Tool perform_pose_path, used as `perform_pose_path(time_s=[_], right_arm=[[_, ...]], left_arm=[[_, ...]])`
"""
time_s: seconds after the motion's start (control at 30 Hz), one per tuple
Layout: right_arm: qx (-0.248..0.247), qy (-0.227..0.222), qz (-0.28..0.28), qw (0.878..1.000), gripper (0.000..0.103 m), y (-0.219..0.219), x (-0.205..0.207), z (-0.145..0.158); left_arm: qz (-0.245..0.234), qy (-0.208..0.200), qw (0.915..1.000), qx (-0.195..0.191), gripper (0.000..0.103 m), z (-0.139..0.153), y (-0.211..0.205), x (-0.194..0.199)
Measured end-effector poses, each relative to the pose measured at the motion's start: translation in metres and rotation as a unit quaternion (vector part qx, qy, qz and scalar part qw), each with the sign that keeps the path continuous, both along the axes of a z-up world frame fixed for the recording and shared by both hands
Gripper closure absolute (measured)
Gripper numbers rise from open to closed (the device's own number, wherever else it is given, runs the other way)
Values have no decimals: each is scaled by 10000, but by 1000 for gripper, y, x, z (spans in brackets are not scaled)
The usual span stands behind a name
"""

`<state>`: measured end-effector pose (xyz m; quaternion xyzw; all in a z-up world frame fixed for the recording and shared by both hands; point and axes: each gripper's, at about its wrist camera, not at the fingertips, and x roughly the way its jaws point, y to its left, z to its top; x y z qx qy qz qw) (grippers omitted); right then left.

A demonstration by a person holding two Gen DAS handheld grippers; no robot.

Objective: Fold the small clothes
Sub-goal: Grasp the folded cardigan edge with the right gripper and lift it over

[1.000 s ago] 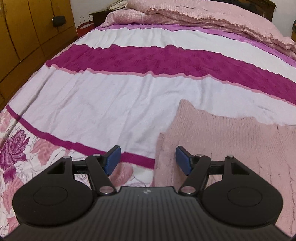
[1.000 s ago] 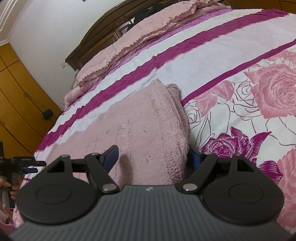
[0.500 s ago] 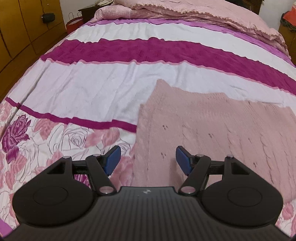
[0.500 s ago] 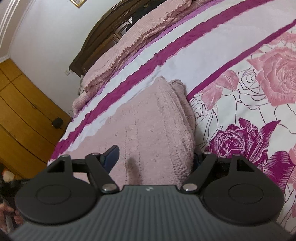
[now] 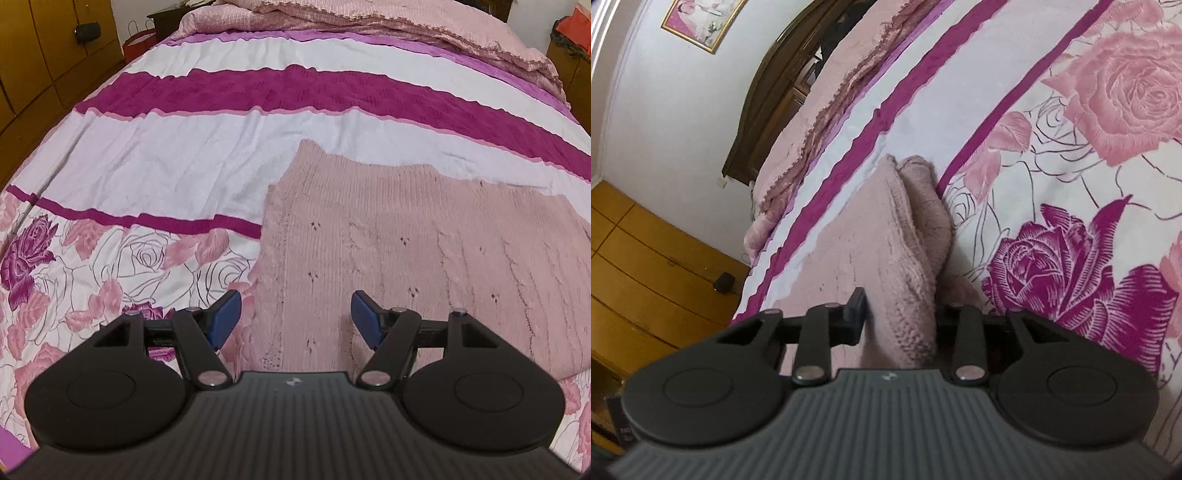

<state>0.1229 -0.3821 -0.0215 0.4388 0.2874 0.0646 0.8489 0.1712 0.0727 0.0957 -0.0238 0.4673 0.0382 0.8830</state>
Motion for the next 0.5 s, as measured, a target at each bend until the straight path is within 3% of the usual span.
perform_pose_path(time_s=[0.2, 0.5], right_arm=[[50, -303, -94, 9995, 76, 5, 2, 13], [-574, -976, 260, 9932, 78, 49, 16, 78]], left_arm=[[57, 121, 9999, -3, 30, -12, 8, -8], [288, 143, 9994, -105, 30, -14, 35, -19]])
